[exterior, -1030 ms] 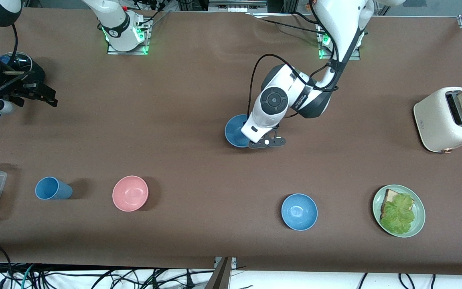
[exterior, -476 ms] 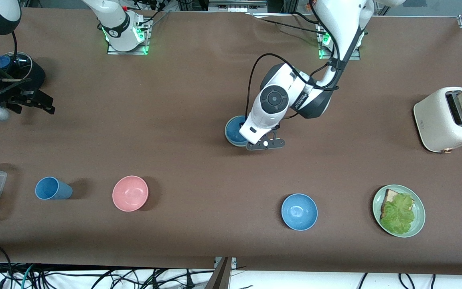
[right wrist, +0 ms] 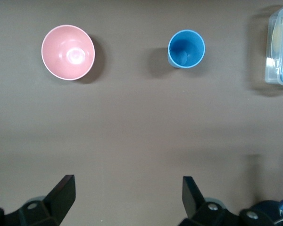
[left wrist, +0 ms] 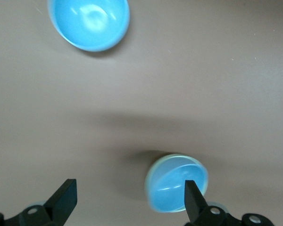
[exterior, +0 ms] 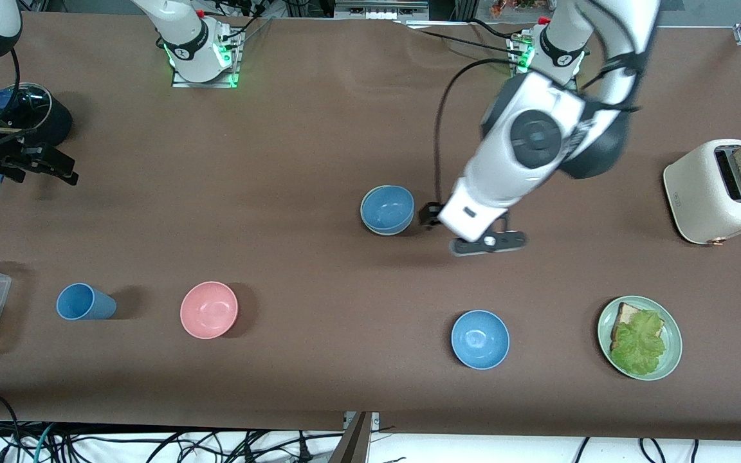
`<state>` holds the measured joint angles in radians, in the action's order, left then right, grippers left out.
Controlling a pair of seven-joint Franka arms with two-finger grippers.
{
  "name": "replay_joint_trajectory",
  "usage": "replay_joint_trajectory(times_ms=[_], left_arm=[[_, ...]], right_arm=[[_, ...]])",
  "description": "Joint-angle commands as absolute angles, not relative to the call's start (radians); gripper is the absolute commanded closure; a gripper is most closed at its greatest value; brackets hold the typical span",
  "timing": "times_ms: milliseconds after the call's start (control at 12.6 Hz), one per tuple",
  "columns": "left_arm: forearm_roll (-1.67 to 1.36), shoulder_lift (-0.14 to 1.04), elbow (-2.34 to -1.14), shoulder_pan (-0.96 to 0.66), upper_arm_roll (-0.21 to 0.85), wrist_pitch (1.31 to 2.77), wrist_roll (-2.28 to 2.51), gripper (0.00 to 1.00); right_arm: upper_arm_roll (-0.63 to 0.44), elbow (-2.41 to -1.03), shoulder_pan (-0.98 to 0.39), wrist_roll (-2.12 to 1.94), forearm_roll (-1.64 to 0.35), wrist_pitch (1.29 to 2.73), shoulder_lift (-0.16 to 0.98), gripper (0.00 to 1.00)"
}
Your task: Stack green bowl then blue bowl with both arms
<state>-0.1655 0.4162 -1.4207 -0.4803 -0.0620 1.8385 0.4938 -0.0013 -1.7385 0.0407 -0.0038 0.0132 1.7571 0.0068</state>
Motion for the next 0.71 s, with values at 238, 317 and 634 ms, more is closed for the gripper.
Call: replay_joint_trajectory(times_ms=[238, 317, 634], left_arm=[[-0.097, 0.261, -1.434, -0.27, -0.1, 1.657, 0.159, 0.0], [-0.088, 0.246, -1.433, -0.238, -0.095, 1.638, 0.112, 0.0], [-0.083, 0.213, -1.434, -0.097, -0.042, 1.563, 0.043, 0.0]], right_arm=[[-0.003, -1.704, 0.06, -0.012, -0.052, 1.733, 0.018, 0.0], [-0.002, -1.704, 0.055, -0.005, -0.052, 1.73, 0.015, 0.0], [0.002, -1.703, 0.052, -0.017, -0.022, 1.73, 0.014, 0.0]])
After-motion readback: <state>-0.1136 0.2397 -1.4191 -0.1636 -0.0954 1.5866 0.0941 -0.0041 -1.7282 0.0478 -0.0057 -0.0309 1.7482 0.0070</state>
